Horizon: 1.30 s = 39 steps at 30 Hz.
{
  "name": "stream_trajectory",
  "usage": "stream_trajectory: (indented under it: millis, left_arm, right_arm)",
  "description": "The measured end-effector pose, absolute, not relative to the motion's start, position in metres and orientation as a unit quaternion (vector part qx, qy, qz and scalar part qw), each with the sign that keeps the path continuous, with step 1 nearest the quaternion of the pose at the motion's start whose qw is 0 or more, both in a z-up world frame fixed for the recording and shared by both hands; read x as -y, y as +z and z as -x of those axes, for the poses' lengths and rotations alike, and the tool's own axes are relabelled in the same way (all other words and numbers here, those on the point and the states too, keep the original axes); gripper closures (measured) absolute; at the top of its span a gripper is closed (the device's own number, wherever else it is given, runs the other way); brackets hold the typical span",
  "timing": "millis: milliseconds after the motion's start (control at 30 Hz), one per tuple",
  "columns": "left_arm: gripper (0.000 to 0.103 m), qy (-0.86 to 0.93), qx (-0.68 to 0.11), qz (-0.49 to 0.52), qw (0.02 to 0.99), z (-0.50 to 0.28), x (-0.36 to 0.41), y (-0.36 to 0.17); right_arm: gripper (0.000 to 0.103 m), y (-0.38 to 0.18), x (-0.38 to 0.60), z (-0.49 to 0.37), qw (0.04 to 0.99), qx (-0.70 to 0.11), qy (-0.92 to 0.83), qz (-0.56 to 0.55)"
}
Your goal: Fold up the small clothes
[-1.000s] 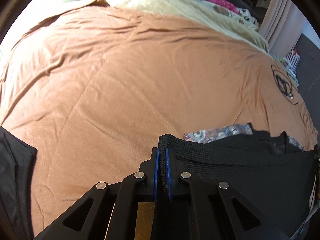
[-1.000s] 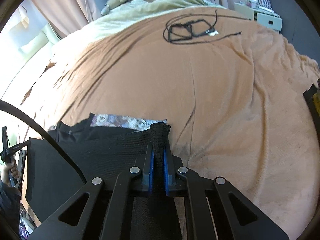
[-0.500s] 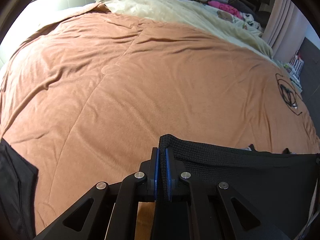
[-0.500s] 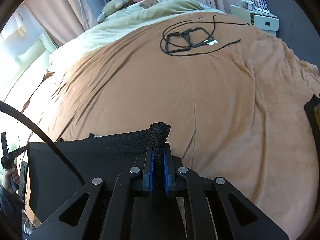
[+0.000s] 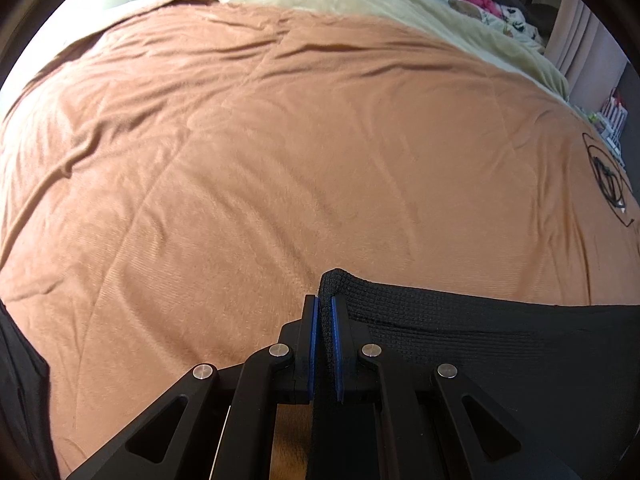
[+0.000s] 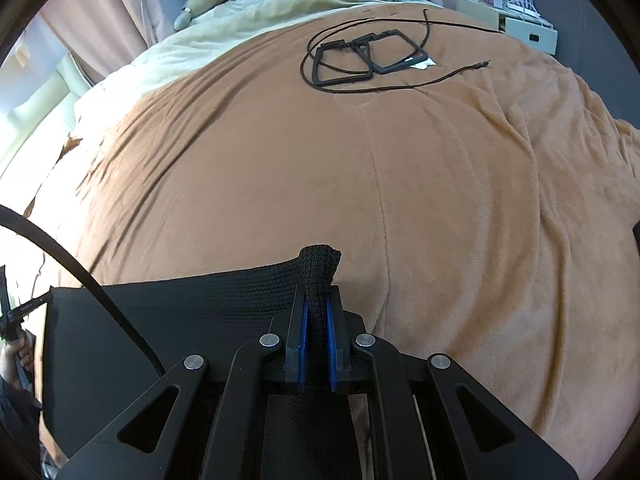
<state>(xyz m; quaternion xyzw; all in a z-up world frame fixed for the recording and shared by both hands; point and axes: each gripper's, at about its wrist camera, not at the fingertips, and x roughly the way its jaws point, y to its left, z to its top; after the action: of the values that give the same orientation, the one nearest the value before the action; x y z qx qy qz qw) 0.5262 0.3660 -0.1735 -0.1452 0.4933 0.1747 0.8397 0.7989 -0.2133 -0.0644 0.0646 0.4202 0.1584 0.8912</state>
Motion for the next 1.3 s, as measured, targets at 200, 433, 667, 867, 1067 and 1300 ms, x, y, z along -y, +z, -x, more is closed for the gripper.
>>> stream_trajectory:
  millis: [200, 433, 667, 867, 1067, 1300]
  left_arm:
    - [0.057, 0.187, -0.497, 0.144, 0.835, -0.520, -0.359, -0.169]
    - [0.054, 0.151, -0.488, 0.130, 0.850, -0.508, -0.326, -0.145]
    - [0.047, 0.105, -0.508, 0.115, 0.847, -0.511, -0.279, -0.145]
    - [0.047, 0.074, -0.532, 0.091, 0.839, -0.525, -0.244, -0.160]
    - [0.047, 0.081, -0.548, 0.057, 0.831, -0.547, -0.221, -0.180]
    - [0.039, 0.101, -0.544, 0.037, 0.832, -0.572, -0.216, -0.183]
  right_arm:
    - [0.062, -0.065, 0.204, -0.799, 0.892, -0.433, 0.122, -0.050]
    - [0.041, -0.044, 0.196, -0.765, 0.903, -0.404, 0.143, -0.031]
    - [0.041, -0.043, 0.174, -0.740, 0.893, -0.415, 0.176, -0.007]
    - [0.041, -0.051, 0.156, -0.744, 0.871, -0.455, 0.184, 0.032]
    - [0.041, -0.070, 0.130, -0.762, 0.856, -0.483, 0.170, 0.067]
    - [0.038, -0.082, 0.102, -0.790, 0.850, -0.505, 0.115, 0.094]
